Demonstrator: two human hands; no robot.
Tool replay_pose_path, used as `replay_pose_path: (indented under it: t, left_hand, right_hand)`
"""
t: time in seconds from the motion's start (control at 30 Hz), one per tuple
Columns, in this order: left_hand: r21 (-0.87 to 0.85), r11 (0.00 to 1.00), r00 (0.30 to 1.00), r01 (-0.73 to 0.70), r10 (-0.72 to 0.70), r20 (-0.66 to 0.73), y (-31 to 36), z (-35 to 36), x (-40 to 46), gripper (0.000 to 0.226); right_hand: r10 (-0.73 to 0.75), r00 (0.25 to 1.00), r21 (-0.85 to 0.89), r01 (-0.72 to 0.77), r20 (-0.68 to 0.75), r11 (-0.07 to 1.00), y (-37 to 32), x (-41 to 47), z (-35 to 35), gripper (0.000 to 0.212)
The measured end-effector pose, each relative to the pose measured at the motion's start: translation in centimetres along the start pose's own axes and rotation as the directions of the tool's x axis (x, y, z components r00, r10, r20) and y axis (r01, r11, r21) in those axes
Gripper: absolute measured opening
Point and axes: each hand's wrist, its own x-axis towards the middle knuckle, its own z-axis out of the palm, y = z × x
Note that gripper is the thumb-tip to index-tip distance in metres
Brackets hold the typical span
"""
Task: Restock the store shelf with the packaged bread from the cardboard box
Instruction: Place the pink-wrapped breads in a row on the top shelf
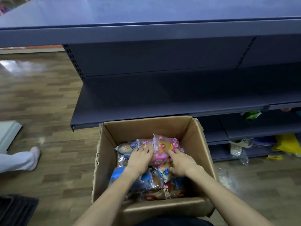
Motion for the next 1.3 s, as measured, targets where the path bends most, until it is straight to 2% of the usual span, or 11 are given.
replay_pose_path:
  t: [0.27, 0.37, 0.47, 0.57, 0.77, 0.9, 1.0, 1.1, 1.3]
  left_hand:
    - [0.061, 0.998, 0.998, 0.005, -0.009, 0.070, 0.1, -1.2, 0.4, 0.041]
    - [0.089, 0.995, 0.994, -0.038, 0.029, 0.102, -0.5, -2.5, 0.7, 0.040]
    - [0.018, 1.000, 0.995, -0.023, 0.021, 0.097, -1.6, -5.0, 1.0, 0.044]
    - [-0.091, 0.996, 0.999, 0.011, -0.007, 0.044, -2.8, -7.4, 1.2, 0.041]
    - [-0.188, 0.981, 0.999, 0.037, -0.041, -0.020, -4.8, -11.9, 1.1, 0.043]
    - [-0.235, 0.969, 0.997, 0.070, -0.077, -0.021, -6.2, -14.4, 0.5, 0.042]
    - [-0.293, 0.955, 0.998, 0.057, -0.062, -0.009, -7.2, -15.3, -0.1, 0.032]
    - [-0.363, 0.931, 0.999, 0.045, -0.044, 0.011, -8.2, -15.8, -0.6, 0.033]
    - [-0.373, 0.928, 1.000, -0.007, -0.003, -0.027, -9.6, -16.7, -1.8, 0.032]
  right_hand:
    - [-0.018, 0.999, -0.018, 0.017, -0.044, 1.000, 0.1, -0.5, 0.0, 0.082]
    - [-0.049, 0.986, -0.011, 0.048, -0.162, 0.999, 0.1, -1.2, -0.5, 0.075]
    - [-0.124, 0.916, 0.013, 0.139, -0.382, 0.990, -0.1, -1.7, -1.5, 0.073]
    - [-0.196, 0.841, -0.034, 0.207, -0.504, 0.978, -1.0, -2.0, -2.8, 0.080]
    - [-0.265, 0.761, -0.214, 0.169, -0.593, 0.962, -3.2, -2.5, -5.2, 0.099]
    - [-0.268, 0.710, -0.259, 0.123, -0.651, 0.958, -4.2, -2.5, -6.6, 0.107]
    - [-0.340, 0.657, -0.326, 0.150, -0.672, 0.933, -4.6, -2.3, -7.2, 0.104]
    - [-0.413, 0.602, -0.365, 0.208, -0.683, 0.907, -5.1, -2.2, -7.3, 0.098]
    - [-0.477, 0.502, -0.414, 0.240, -0.722, 0.878, -6.3, -2.4, -7.9, 0.085]
